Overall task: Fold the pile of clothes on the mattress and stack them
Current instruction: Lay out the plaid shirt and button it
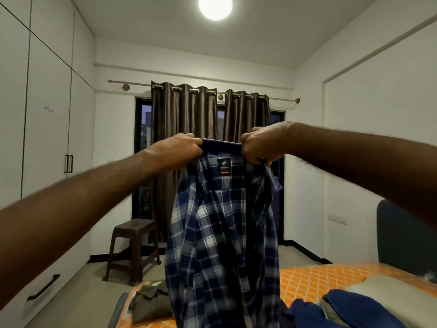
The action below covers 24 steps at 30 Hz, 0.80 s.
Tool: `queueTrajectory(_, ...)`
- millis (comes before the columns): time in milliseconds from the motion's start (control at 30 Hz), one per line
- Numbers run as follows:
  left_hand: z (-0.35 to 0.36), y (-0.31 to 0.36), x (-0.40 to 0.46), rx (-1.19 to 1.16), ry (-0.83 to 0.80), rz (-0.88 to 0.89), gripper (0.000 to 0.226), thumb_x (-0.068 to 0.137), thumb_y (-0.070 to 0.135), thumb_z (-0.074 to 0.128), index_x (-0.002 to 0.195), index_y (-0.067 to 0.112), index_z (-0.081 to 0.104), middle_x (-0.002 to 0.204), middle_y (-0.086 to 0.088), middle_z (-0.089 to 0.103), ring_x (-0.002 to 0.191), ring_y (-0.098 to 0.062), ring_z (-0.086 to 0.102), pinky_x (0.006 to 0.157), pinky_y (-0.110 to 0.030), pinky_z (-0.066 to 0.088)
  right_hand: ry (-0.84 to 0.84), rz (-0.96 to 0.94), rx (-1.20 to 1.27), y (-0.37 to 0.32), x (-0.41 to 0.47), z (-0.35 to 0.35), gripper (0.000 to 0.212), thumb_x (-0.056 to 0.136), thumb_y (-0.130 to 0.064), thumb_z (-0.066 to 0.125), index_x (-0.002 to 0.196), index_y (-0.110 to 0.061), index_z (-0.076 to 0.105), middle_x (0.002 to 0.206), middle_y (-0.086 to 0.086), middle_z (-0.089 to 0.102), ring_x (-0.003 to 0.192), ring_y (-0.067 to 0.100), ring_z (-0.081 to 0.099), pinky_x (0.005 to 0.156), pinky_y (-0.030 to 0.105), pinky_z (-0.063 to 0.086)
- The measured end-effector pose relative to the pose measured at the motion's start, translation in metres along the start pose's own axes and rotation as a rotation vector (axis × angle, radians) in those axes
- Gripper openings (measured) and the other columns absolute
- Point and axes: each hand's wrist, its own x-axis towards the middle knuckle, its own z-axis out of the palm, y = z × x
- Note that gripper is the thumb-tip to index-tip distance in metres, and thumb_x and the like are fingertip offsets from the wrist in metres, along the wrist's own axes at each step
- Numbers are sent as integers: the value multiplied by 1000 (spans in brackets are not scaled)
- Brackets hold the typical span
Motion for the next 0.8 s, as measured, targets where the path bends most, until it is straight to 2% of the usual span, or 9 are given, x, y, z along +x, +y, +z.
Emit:
queueTrajectory(133,-4,0,4,98,-149,109,37,93,15,65,130,22,61,131,3,59,121,-14,51,103,-32,47,-86,39,-64,0,-5,2,24,88,-28,75,111,-28,69,122,-3,59,129,19,40,104,36,39)
queueTrajectory(233,-4,-6,6,197,-261,178,42,93,18,66,134,25,57,135,6,58,130,-12,48,111,-33,42,-57,24,-109,-7,-1,9,30,88,-25,75,117,-24,68,132,-2,55,135,21,36,109,38,38)
queueTrajectory(367,-4,-1,7,242,-376,223,48,91,27,68,137,31,53,139,11,57,133,-13,46,111,-37,42,-83,26,-110,-19,4,20,40,85,-32,78,123,-29,65,141,-3,47,136,22,37,110,41,40)
queueTrajectory(467,2,11,8,414,-417,331,56,89,31,71,139,35,46,136,12,57,125,-14,48,102,-36,42,-184,210,-152,-38,13,27,44,90,-31,73,132,-26,57,143,1,51,137,29,38,103,42,38)
queueTrajectory(533,2,16,10,483,-482,316,59,88,34,72,140,35,44,131,9,57,120,-16,51,101,-37,41,-231,347,-210,-57,18,31,53,95,-31,68,143,-23,49,153,8,43,145,37,28,106,50,36)
queueTrajectory(600,-1,23,10,465,-541,263,54,90,37,69,139,34,45,127,8,60,118,-17,54,103,-40,40,-292,404,-179,-73,26,41,52,99,-32,62,146,-19,47,150,12,45,142,39,34,105,53,39)
queueTrajectory(667,-2,33,13,395,-585,233,47,93,39,65,136,33,46,116,8,63,108,-16,59,102,-39,41,-395,378,-2,-82,32,52,42,97,-30,62,137,-16,55,131,9,60,121,34,57,92,45,51)
queueTrajectory(733,0,48,18,229,-679,186,35,98,36,57,132,32,48,107,6,62,96,-15,58,94,-34,44,-538,222,424,-86,37,55,28,93,-20,67,121,-13,62,112,7,66,101,27,66,92,41,56)
queueTrajectory(800,3,58,22,-36,-786,93,24,101,27,54,125,23,54,98,5,56,83,-9,52,75,-26,42,-646,3,896,-87,34,45,13,91,-2,65,99,-12,64,106,8,68,96,24,68,93,40,57)
